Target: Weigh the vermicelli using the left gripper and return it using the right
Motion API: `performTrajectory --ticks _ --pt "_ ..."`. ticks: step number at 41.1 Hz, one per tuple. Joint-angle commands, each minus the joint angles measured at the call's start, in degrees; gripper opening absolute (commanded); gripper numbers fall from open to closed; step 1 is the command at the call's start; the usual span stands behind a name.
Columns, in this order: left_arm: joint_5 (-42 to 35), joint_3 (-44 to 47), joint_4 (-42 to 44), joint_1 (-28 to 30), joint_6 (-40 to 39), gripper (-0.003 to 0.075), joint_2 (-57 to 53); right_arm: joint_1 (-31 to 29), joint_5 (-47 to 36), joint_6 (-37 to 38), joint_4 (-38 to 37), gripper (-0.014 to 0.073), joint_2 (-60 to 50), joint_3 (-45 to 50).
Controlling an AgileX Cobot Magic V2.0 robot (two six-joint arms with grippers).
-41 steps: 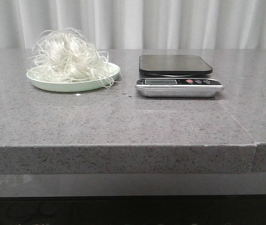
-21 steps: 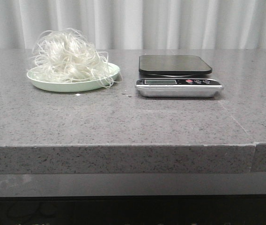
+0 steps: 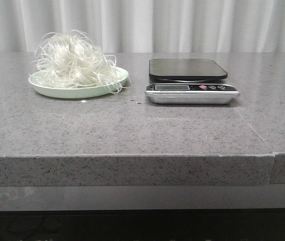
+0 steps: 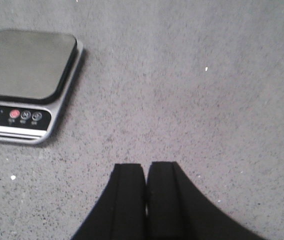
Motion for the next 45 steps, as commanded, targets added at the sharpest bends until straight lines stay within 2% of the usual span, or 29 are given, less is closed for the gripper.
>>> performTrajectory --ticks 1,4,5,9,11,14,32,45 --pt "-3.6 -1.84 -0.5 -0.45 0.0 0.0158 2.16 -0.14 -3.28 -0.01 -0.55 0.0185 1.97 -1.34" --pt "-3.6 -1.84 -0.5 -0.45 0.0 0.0211 3.55 -0.14 -3.81 -0.01 -0.55 0.0288 2.65 -1.34" --pt "-3.71 -1.84 -0.5 -0.45 0.0 0.0239 4.12 -0.14 -3.91 -0.01 -0.55 0.0346 2.95 -1.34" --pt "-4.51 -1.84 -0.5 -0.45 0.0 0.0395 5.96 -0.14 -4.04 -0.01 -0.55 0.0512 3.54 -1.34" --pt "-5.2 -1.84 -0.5 -0.45 0.0 0.0475 7.08 -0.14 -3.67 -0.01 -0.55 0.0555 3.76 -1.34" --pt "-5.89 -2.42 -1.02 -1.15 0.0 0.0539 8.98 -0.14 -3.53 -0.01 -0.55 0.0569 4.11 -1.34" --pt "-9.67 -14.03 -1.02 -14.72 0.0 0.0542 27.82 -0.14 -3.53 -0.01 -0.55 0.0556 4.29 -1.34" --pt "-10.09 -25.7 -3.18 -18.07 0.0 0.0542 43.06 -0.14 -3.53 -0.01 -0.55 0.0556 4.29 -1.34"
